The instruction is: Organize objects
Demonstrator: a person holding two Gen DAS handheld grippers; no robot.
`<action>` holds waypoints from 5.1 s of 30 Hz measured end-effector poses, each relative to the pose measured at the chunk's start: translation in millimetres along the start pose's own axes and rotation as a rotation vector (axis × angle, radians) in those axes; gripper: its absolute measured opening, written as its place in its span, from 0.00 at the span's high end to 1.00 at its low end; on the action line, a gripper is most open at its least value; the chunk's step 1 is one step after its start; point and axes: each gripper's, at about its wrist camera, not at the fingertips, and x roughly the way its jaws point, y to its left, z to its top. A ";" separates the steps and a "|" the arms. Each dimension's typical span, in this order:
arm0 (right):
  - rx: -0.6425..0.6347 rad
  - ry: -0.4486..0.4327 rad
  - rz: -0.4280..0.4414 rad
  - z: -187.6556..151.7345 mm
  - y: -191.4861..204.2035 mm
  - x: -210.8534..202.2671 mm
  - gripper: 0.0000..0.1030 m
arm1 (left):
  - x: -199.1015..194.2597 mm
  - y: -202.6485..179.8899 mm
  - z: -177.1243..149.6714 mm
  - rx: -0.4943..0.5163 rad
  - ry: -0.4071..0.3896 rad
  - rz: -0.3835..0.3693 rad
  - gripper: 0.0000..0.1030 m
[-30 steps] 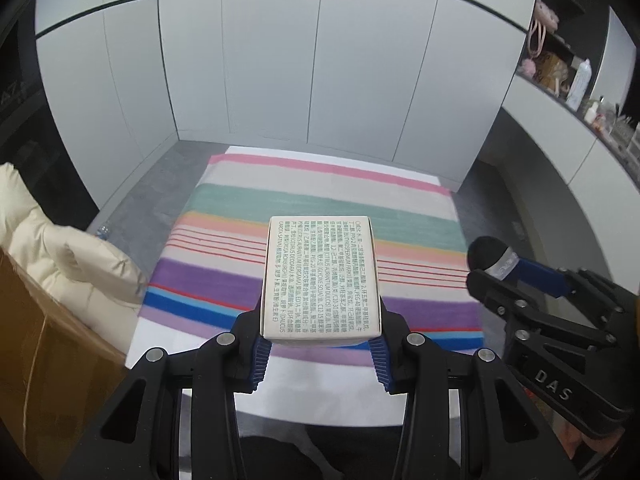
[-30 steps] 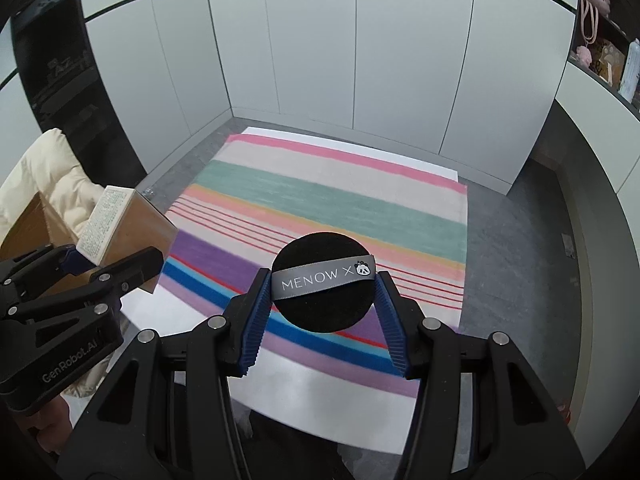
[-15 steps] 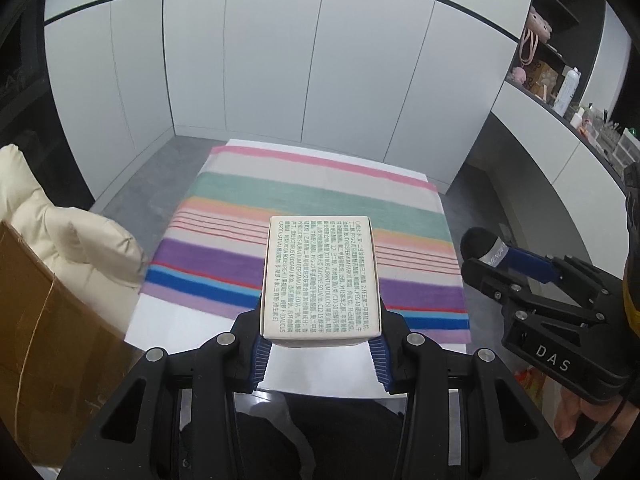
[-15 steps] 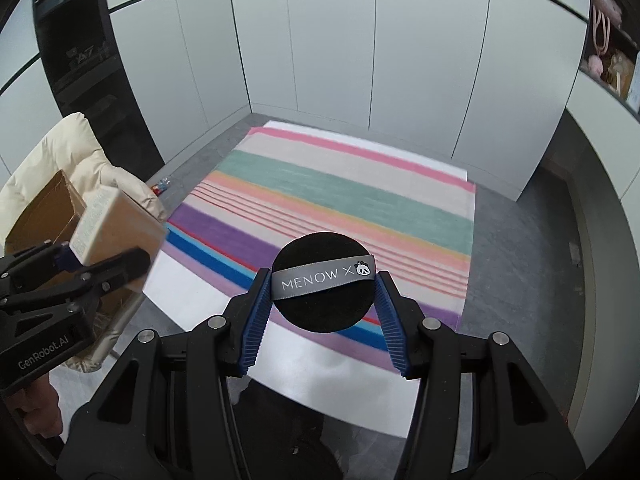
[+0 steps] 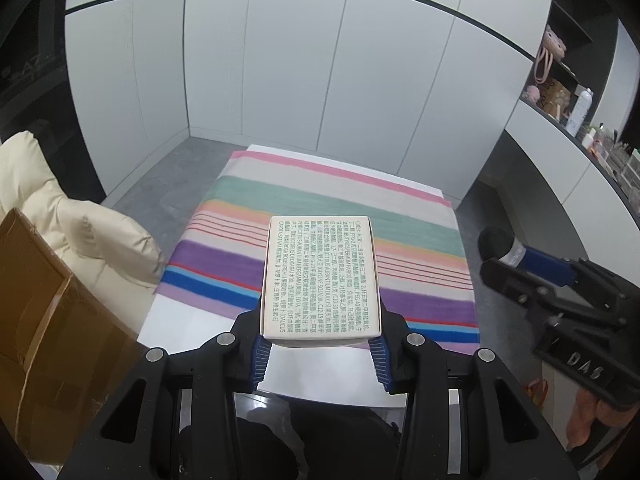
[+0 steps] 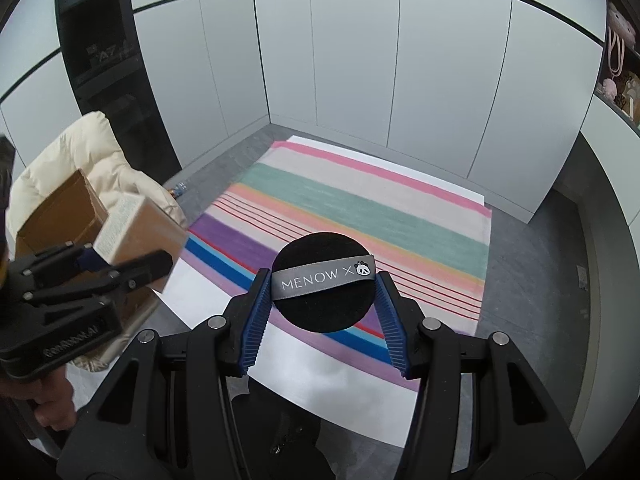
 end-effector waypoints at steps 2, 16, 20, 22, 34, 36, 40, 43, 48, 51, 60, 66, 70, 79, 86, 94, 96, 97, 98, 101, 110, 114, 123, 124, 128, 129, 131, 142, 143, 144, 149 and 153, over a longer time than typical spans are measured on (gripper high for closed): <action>0.013 0.005 0.010 1.7 1.5 1.6 0.48 | -1.4 1.6 -0.5 0.012 -0.007 0.012 0.58; -0.013 0.027 0.084 10.1 35.2 17.6 0.48 | -16.8 30.7 -8.1 -0.002 -0.057 0.077 0.58; -0.036 0.018 0.096 14.7 51.5 20.7 0.48 | -23.2 41.6 -9.5 -0.020 -0.067 0.084 0.58; -0.055 0.016 0.104 17.3 62.4 23.2 0.48 | -27.0 49.3 -11.3 -0.032 -0.072 0.090 0.58; -0.152 0.017 0.171 27.6 122.6 36.0 0.48 | -48.6 95.3 -20.0 -0.114 -0.111 0.143 0.58; -0.166 0.016 0.185 28.6 132.4 37.4 0.48 | -52.2 105.0 -21.1 -0.126 -0.118 0.164 0.58; -0.193 0.020 0.212 31.0 154.2 41.9 0.48 | -58.4 128.3 -24.5 -0.163 -0.120 0.194 0.58; -0.212 0.017 0.231 32.8 168.5 43.6 0.48 | -63.0 144.1 -26.7 -0.184 -0.122 0.209 0.58; -0.257 0.015 0.269 36.8 199.9 49.8 0.48 | -70.3 164.6 -30.5 -0.211 -0.127 0.241 0.58; -0.274 0.016 0.285 38.4 213.8 52.1 0.48 | -74.1 176.7 -32.9 -0.227 -0.134 0.251 0.58; -0.331 0.023 0.326 39.9 253.3 58.9 0.48 | -81.3 213.0 -44.1 -0.300 -0.129 0.289 0.58; -0.360 0.028 0.342 40.6 276.0 62.0 0.48 | -89.7 233.2 -55.2 -0.352 -0.126 0.295 0.58; -0.380 0.034 0.364 40.8 293.1 63.8 0.48 | -94.9 251.1 -64.8 -0.398 -0.122 0.309 0.58; -0.441 0.041 0.421 36.1 339.0 65.3 0.48 | -109.2 282.2 -85.1 -0.442 -0.113 0.382 0.58; -0.482 0.047 0.459 31.4 372.6 64.7 0.48 | -119.3 303.0 -103.9 -0.469 -0.113 0.423 0.56; -0.502 0.066 0.499 27.5 404.0 65.4 0.48 | -142.7 316.4 -126.4 -0.522 -0.154 0.527 0.00; -0.514 0.066 0.505 25.7 412.2 63.7 0.48 | -150.0 322.4 -130.8 -0.544 -0.168 0.538 0.00; -0.517 0.066 0.509 25.2 415.4 63.0 0.48 | -155.4 324.8 -133.8 -0.557 -0.174 0.544 0.00; -0.522 0.066 0.511 24.5 419.1 62.5 0.48 | -159.4 328.3 -135.8 -0.566 -0.181 0.547 0.00; -0.531 0.077 0.516 22.0 428.4 63.0 0.48 | -172.2 339.3 -142.9 -0.599 -0.202 0.571 0.00; -0.536 0.108 0.547 15.4 451.5 61.4 0.46 | -200.2 361.7 -161.1 -0.662 -0.228 0.608 0.00; -0.526 0.086 0.574 15.8 455.6 57.0 0.27 | -202.8 366.5 -163.5 -0.674 -0.228 0.616 0.00; -0.450 0.078 0.564 25.8 439.0 60.1 0.07 | -193.2 362.1 -158.3 -0.656 -0.221 0.617 0.00; -0.448 0.079 0.560 26.3 437.2 60.8 0.06 | -191.9 360.2 -156.8 -0.652 -0.221 0.616 0.00; -0.451 0.077 0.537 28.0 430.0 63.3 0.02 | -186.6 356.5 -151.3 -0.646 -0.218 0.607 0.00; -0.455 0.077 0.525 28.2 427.4 64.2 0.02 | -185.0 355.5 -150.0 -0.644 -0.215 0.605 0.00; -0.462 0.074 0.505 28.8 424.0 66.0 0.01 | -181.6 352.9 -146.5 -0.644 -0.210 0.601 0.00; -0.482 0.049 0.415 32.5 391.4 70.1 0.00 | -162.1 335.8 -124.8 -0.614 -0.203 0.570 0.00; -0.479 0.049 0.413 33.1 389.1 70.6 0.00 | -160.7 333.4 -122.6 -0.609 -0.204 0.568 0.00; -0.472 0.049 0.407 34.7 383.7 71.4 0.00 | -159.3 331.1 -120.7 -0.605 -0.205 0.567 0.00; -0.448 0.045 0.379 38.6 364.4 73.6 0.00 | -148.1 322.3 -111.7 -0.586 -0.193 0.545 0.00; -0.424 0.050 0.350 41.7 347.8 77.3 0.00 | -139.7 313.1 -103.8 -0.562 -0.187 0.528 0.00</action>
